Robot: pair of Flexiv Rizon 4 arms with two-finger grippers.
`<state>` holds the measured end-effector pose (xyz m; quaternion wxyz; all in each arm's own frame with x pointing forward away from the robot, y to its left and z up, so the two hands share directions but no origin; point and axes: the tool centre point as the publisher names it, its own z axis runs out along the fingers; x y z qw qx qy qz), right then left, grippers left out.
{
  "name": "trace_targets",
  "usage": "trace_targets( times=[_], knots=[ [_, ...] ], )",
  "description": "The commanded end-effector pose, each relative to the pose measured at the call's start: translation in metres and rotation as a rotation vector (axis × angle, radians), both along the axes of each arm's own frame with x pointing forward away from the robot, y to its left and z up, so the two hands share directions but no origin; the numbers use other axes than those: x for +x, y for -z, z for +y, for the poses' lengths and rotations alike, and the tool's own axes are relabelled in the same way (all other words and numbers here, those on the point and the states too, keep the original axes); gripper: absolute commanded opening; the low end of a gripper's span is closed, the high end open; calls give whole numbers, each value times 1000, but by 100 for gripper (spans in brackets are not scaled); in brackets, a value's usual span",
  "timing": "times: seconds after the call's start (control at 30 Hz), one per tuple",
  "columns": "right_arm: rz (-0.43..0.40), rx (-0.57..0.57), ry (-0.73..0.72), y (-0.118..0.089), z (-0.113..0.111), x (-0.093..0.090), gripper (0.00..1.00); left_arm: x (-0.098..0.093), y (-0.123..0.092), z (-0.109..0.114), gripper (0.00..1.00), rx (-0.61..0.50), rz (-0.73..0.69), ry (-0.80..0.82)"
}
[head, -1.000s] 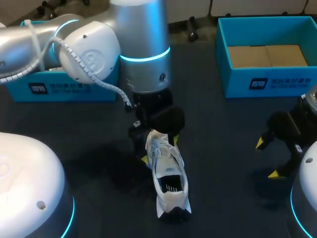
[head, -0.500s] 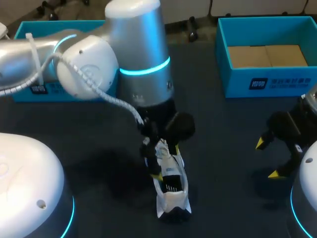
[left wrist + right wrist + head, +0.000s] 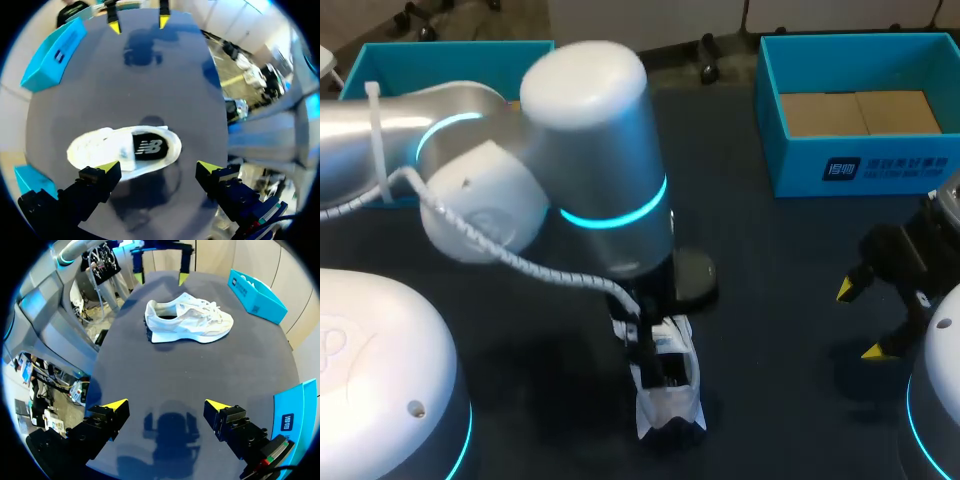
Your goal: Take the shoe out of the shoebox, open the shoe tongue, remove and reinsert the insole, then place the shoe into the shoebox
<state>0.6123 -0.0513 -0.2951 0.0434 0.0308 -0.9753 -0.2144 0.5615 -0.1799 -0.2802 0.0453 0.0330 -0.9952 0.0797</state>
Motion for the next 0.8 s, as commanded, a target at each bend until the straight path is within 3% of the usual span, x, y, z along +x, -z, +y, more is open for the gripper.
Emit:
trace_targets(
  times=[0.03, 0.8],
  knots=[
    [-1, -3, 0, 1, 0, 0, 100, -8, 17, -11, 100, 6, 9, -7],
    [-1, -3, 0, 1, 0, 0, 100, -29, 85, -30, 100, 69, 108, -19]
  ],
)
